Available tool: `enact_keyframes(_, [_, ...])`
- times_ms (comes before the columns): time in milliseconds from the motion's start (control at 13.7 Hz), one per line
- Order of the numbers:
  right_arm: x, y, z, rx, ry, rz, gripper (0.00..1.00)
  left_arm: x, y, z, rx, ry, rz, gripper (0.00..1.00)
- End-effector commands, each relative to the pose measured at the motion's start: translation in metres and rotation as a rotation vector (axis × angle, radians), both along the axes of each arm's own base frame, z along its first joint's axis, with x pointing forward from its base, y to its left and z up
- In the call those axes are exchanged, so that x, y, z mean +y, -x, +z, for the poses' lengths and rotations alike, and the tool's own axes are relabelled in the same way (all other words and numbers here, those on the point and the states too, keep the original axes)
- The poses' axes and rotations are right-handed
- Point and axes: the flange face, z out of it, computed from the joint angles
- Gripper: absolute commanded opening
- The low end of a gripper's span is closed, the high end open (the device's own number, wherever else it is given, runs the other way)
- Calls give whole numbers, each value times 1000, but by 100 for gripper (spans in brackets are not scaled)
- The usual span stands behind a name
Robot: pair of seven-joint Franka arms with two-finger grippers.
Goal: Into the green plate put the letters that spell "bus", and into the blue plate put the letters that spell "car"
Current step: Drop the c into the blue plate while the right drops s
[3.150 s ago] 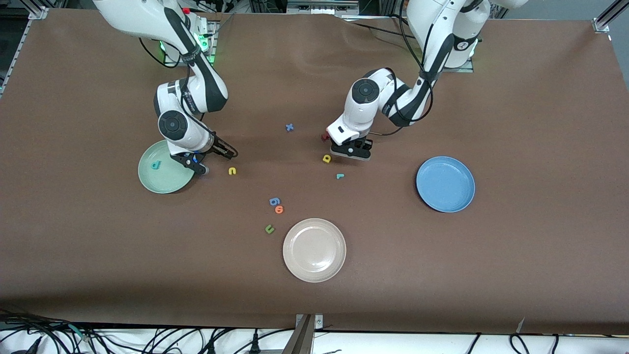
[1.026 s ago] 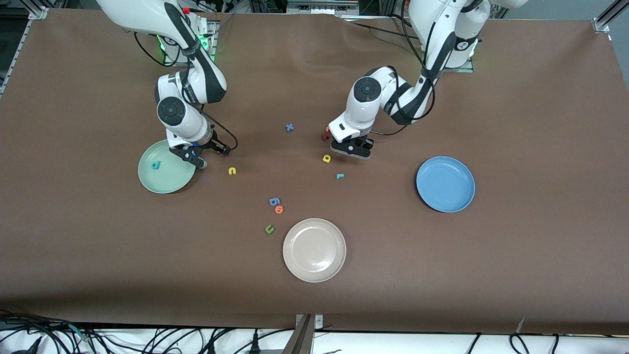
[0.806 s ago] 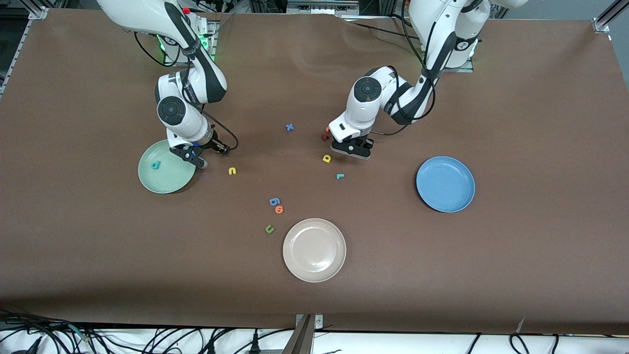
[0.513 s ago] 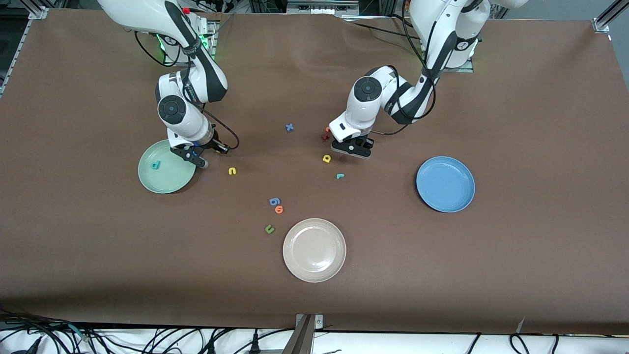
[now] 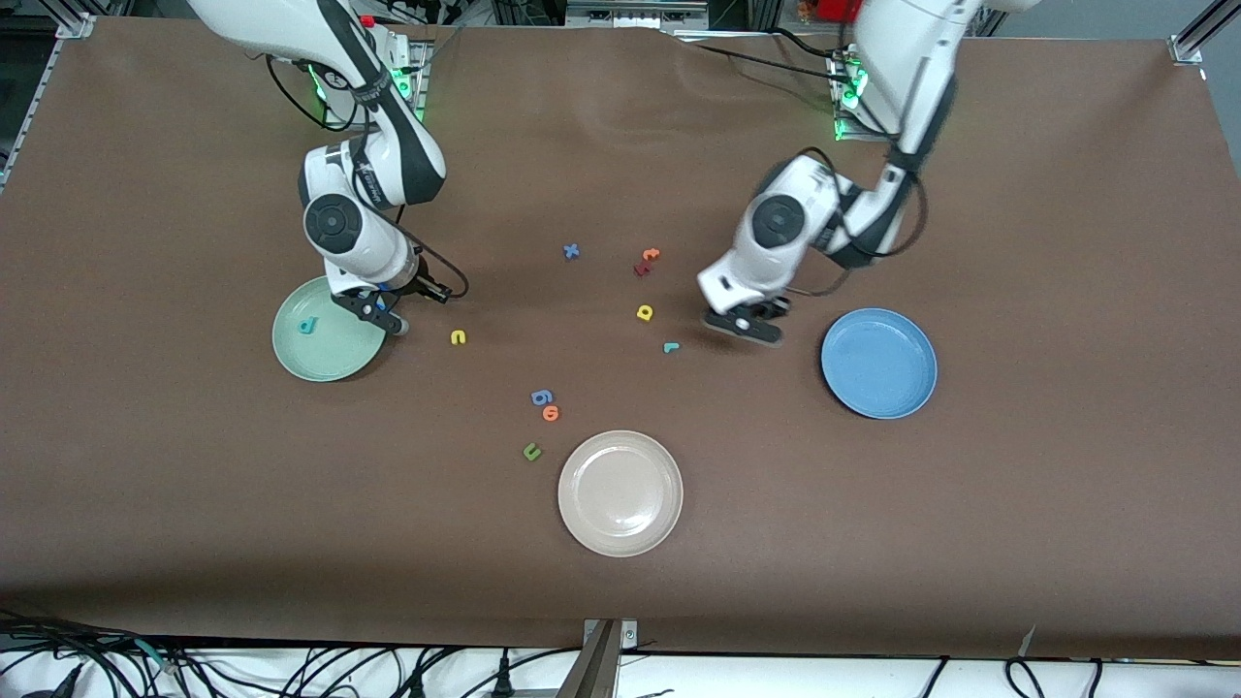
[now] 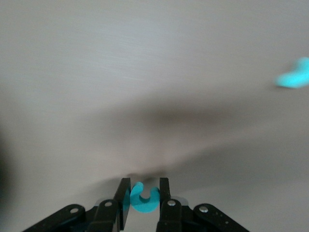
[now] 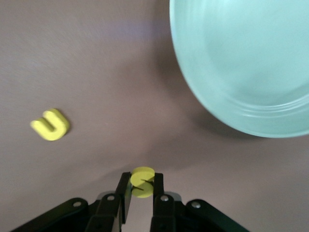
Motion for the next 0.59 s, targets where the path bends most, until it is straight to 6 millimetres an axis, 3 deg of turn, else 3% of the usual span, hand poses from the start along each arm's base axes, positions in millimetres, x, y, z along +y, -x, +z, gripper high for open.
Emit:
enact_keyframes(0, [-22, -35, 57, 71, -8, 13, 9, 64, -36, 48, 23, 12, -26, 1])
enact_keyframes(220, [-84, -58, 80, 112, -25, 67, 9, 84, -50, 75, 56, 0, -4, 0])
enact_keyframes(366, [-125, -60, 71, 129, -37, 108, 9, 98, -56, 73, 61, 0, -20, 0])
enact_keyframes(513, [-146, -55, 45, 172, -35, 127, 9, 119, -66, 69, 59, 6, -20, 0])
